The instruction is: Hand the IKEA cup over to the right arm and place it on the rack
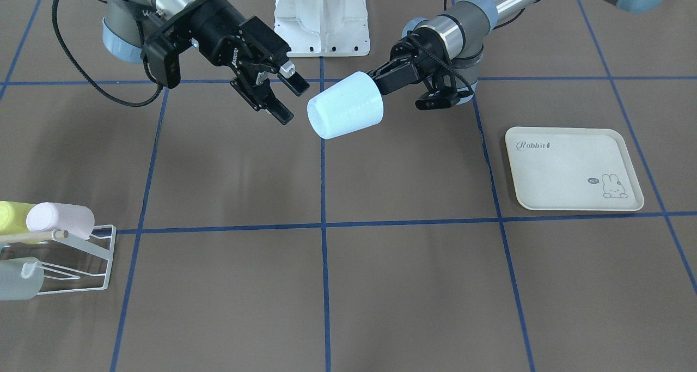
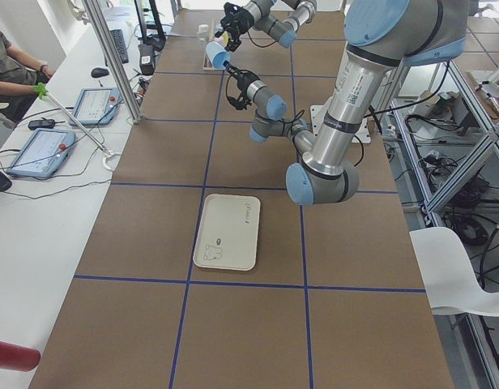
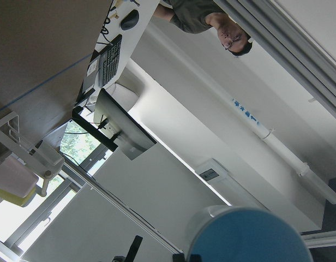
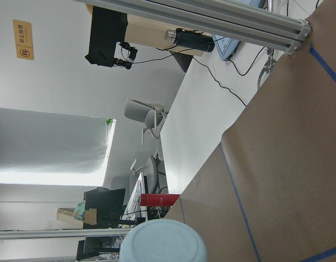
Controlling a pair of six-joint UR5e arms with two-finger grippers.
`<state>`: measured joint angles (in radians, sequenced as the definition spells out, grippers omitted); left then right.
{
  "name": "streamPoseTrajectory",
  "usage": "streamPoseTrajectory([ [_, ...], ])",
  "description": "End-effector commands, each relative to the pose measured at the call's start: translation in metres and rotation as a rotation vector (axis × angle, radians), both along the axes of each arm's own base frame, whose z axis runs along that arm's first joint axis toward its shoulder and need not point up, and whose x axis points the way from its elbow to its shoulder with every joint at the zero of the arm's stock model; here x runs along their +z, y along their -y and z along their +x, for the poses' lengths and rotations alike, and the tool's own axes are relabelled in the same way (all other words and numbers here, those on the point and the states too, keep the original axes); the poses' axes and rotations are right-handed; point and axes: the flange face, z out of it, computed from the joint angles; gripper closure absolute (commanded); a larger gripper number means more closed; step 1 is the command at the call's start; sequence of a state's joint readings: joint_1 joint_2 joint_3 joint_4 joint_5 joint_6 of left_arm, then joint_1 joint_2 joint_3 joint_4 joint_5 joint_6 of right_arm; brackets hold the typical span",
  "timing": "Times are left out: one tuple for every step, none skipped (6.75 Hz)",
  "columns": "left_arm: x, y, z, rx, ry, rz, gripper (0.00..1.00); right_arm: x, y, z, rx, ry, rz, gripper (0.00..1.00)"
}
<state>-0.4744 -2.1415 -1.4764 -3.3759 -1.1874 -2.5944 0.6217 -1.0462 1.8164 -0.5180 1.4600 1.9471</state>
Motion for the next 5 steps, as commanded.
streamPoseTrajectory([
  [-0.006,0.003,0.015,-0.007,0.009,-0.010,1.00,0.000,0.000,0.000,0.000,0.001,0.003,0.00],
  [-0.009,0.002,0.017,-0.008,0.011,-0.005,1.00,-0.001,-0.001,-0.001,-0.002,0.001,0.003,0.00],
  [-0.016,0.000,0.019,-0.005,0.002,-0.001,1.00,-0.001,-0.001,-0.001,-0.001,0.002,0.001,0.00],
  [-0.019,-0.006,0.024,-0.004,-0.006,-0.010,1.00,0.000,0.000,-0.001,0.002,0.000,-0.001,0.00],
  [-0.023,-0.013,0.031,-0.015,0.013,0.008,1.00,0.000,0.000,-0.001,0.001,0.000,-0.001,0.00],
])
